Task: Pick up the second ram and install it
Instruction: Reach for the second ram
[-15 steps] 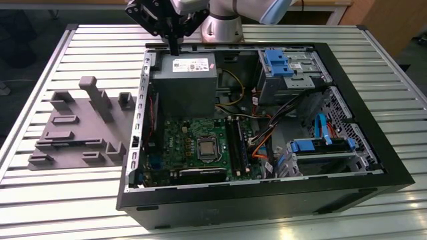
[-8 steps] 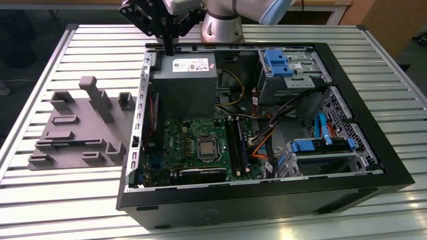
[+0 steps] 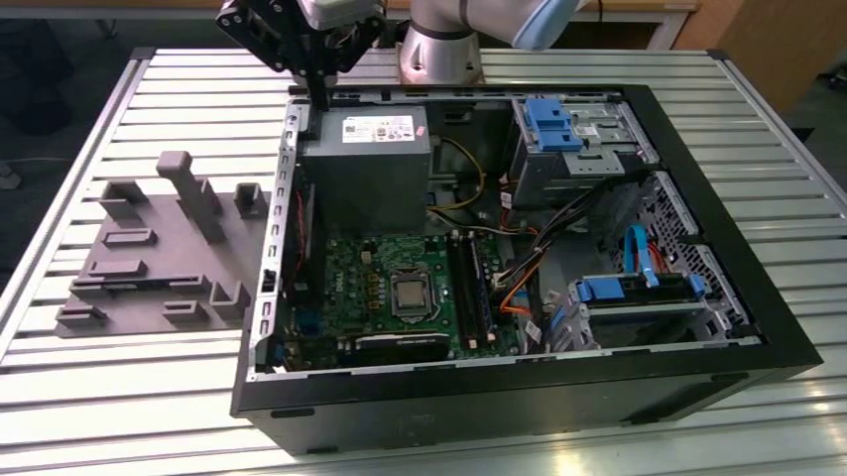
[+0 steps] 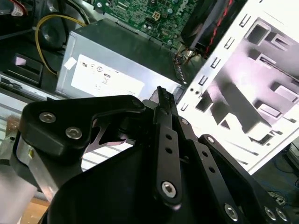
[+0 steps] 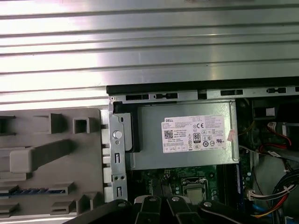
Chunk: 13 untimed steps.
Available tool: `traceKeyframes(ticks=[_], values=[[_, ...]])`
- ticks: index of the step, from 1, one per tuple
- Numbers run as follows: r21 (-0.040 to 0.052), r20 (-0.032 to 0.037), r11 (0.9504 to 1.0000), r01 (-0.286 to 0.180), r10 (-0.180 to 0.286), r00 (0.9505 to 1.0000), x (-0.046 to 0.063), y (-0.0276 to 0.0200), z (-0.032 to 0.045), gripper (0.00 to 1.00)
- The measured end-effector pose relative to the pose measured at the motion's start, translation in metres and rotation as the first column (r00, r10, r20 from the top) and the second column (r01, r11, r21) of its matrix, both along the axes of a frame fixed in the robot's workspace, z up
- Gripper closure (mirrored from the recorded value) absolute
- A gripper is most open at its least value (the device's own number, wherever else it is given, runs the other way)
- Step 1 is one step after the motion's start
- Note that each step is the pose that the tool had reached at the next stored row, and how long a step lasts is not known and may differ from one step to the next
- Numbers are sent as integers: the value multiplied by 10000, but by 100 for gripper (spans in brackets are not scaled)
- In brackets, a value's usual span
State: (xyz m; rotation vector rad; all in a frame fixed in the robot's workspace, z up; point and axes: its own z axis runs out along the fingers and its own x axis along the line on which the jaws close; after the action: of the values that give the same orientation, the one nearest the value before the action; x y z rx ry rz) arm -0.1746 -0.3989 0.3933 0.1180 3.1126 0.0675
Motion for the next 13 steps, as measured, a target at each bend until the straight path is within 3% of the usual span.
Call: traceKeyframes(ticks=[13], values=[[1, 2, 10000, 0, 0, 10000, -469, 0, -1, 89]])
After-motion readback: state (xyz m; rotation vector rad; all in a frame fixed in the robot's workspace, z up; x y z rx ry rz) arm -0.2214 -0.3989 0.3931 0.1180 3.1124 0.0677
